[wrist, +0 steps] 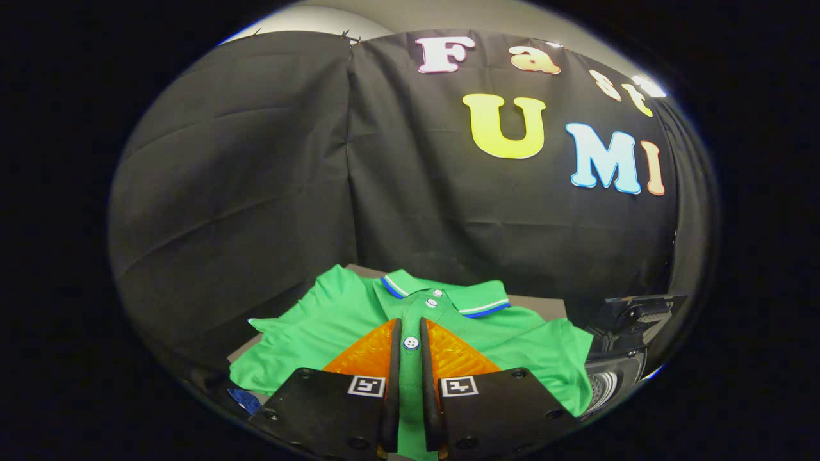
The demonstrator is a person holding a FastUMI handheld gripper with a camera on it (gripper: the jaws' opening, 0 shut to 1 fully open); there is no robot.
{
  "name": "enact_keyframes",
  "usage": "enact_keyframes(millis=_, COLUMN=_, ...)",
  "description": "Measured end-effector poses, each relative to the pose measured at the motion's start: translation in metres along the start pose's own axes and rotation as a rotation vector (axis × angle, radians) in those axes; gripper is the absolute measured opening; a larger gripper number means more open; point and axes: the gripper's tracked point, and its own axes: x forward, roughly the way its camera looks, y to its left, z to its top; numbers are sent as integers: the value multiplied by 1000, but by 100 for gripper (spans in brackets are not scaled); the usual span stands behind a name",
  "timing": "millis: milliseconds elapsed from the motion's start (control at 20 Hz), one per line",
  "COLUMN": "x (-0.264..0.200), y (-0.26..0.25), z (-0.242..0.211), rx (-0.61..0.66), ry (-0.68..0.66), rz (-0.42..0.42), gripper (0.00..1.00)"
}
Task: Put the clothes into the washing machine and then close the washing machine lid.
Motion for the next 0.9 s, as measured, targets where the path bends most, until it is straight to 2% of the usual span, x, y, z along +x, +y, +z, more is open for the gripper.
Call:
enact_keyframes(millis=650, x=-104, y=-13, z=131, rx=4, ry=-225, rz=-6, gripper=15)
enact_keyframes(millis=900, x=-104, y=-15, z=107, rx=-46, ry=-153, rz=-15, gripper=14)
